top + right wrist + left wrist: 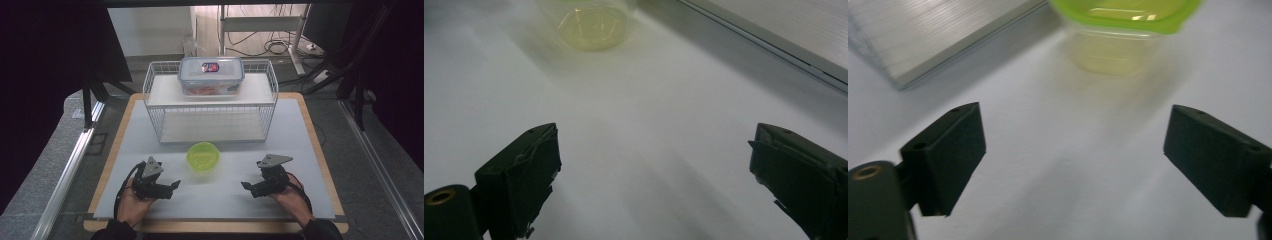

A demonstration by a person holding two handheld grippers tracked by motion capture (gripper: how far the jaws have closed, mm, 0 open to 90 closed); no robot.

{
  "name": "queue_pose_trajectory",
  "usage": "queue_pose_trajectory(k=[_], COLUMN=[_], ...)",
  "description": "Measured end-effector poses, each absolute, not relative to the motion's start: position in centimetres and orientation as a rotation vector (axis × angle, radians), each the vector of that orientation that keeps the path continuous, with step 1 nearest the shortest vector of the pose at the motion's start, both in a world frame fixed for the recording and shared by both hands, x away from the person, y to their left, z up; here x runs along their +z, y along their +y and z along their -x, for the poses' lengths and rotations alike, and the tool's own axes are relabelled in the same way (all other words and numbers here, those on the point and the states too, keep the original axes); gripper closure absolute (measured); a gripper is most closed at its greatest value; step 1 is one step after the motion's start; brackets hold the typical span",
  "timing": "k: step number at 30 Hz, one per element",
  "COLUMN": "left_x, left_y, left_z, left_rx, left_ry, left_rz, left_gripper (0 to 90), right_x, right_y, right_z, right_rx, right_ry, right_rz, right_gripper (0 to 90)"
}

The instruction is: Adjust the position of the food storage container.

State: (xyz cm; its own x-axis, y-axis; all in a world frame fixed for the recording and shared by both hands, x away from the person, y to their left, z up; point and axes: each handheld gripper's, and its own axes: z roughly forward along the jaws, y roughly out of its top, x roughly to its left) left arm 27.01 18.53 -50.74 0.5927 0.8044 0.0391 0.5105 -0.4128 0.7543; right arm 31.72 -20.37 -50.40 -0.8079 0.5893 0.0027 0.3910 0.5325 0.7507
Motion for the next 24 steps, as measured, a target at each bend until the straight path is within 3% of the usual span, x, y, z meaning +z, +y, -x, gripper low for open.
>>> queue_pose_trajectory(k=[3, 5, 7, 10, 13, 24], left_x=[-50.5, -50.3, -50.8, -51.9, -52.4, -53.5], left_y=[19.0, 19.6, 19.7, 19.0, 18.1, 14.8], left_z=[-28.2, -29.6, -31.5, -34.5, -36.5, -38.2], left_rx=[0.548, 0.492, 0.411, 0.370, 0.314, 0.207], left_ry=[1.082, 1.086, 1.107, 1.108, 1.074, 0.969], left_rz=[-2.091, -2.067, -2.046, -2.096, -2.093, -2.116], left_gripper=[28.2, 54.6, 71.6, 84.3, 89.8, 89.9], right_x=[-50.4, -50.4, -50.4, -50.5, -50.5, -50.6], right_y=[-20.2, -20.1, -20.0, -19.9, -19.9, -20.0], right_z=[-31.8, -31.8, -31.8, -31.9, -31.8, -31.9], right_rx=[1.139, 1.137, 1.136, 1.128, 1.118, 1.114], right_ry=[2.521, 2.522, 2.520, 2.524, 2.528, 2.537], right_rz=[-0.817, -0.819, -0.817, -0.816, -0.814, -0.820], right_gripper=[5.7, 5.7, 5.7, 5.7, 5.7, 5.9])
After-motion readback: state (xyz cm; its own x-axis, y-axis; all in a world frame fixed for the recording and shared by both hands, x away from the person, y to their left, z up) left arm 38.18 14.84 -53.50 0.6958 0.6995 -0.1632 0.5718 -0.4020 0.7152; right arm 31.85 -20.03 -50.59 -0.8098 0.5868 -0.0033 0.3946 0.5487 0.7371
